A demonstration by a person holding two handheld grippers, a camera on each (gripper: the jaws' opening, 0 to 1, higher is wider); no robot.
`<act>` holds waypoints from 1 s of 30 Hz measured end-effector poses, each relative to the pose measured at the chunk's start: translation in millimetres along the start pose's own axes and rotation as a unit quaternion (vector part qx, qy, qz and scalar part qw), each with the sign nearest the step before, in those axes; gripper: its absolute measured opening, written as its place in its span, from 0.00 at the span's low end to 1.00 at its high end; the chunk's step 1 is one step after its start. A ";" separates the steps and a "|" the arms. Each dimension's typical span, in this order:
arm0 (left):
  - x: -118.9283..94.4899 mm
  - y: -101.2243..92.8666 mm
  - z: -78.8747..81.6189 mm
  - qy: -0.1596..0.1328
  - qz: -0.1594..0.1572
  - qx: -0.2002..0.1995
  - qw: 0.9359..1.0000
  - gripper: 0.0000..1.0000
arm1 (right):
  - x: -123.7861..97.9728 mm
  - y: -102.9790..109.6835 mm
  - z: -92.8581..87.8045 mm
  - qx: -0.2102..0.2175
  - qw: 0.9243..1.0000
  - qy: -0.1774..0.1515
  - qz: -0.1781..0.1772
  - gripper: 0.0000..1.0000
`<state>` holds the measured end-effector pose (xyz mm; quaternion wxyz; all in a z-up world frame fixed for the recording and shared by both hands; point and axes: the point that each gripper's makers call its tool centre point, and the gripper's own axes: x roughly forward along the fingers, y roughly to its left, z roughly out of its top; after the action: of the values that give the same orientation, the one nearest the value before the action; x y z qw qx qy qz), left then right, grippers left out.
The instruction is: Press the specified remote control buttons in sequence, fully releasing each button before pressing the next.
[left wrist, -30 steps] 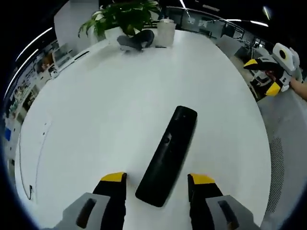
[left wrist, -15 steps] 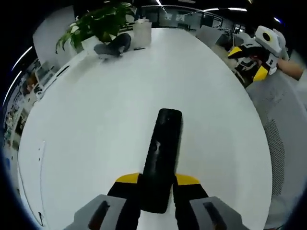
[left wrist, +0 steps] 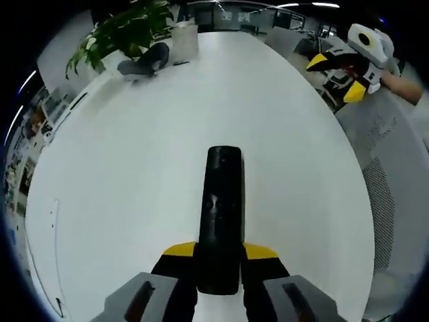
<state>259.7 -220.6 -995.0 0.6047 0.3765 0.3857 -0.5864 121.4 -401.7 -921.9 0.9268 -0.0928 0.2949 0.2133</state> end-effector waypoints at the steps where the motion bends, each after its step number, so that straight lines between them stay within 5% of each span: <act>1: -0.1 -1.8 -0.2 0.002 0.000 0.005 1.000 0.23 | -0.1 -0.1 0.3 -0.001 1.000 0.000 -0.001 0.45; 30: -1.5 -49.9 -6.6 0.024 -0.005 0.016 1.000 0.23 | -1.5 4.0 2.5 -0.008 1.000 -0.007 0.004 0.42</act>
<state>209.7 -215.4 -996.5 0.5862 0.3977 0.3925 -0.5866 119.8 -397.9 -919.2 0.9273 -0.0975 0.2869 0.2195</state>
